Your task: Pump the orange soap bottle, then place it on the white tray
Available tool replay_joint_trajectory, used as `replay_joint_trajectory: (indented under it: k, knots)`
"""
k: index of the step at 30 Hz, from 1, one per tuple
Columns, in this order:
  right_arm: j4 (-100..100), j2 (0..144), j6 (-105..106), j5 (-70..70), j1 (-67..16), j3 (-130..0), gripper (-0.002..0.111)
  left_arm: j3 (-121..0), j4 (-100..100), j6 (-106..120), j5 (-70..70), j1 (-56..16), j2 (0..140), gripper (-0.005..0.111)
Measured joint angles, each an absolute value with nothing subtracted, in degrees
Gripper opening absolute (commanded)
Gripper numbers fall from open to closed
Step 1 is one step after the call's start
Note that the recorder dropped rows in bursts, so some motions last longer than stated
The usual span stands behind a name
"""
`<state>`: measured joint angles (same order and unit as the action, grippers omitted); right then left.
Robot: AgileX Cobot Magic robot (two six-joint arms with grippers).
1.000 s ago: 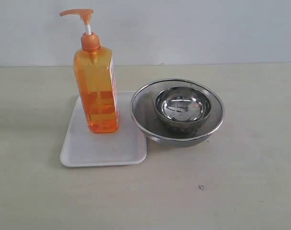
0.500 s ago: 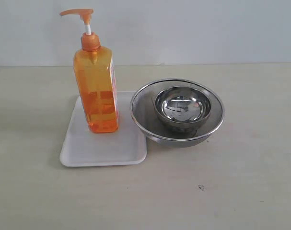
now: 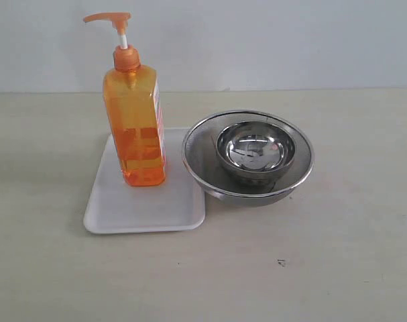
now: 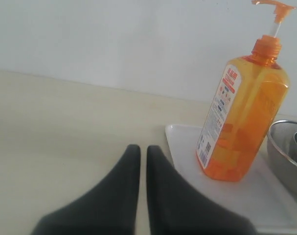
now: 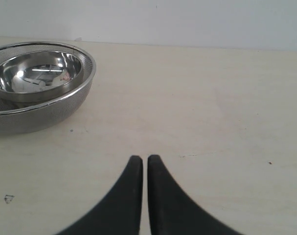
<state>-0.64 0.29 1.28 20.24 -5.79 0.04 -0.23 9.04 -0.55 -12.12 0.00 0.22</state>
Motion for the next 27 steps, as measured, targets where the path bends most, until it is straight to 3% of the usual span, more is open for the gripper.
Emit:
replay_joint_trajectory:
  k: [27]
  knots:
    - [-0.6,0.3,1.3,20.2,-5.8,0.0,0.001,-0.2,8.6,2.1,-16.7,0.0,0.2,0.005]
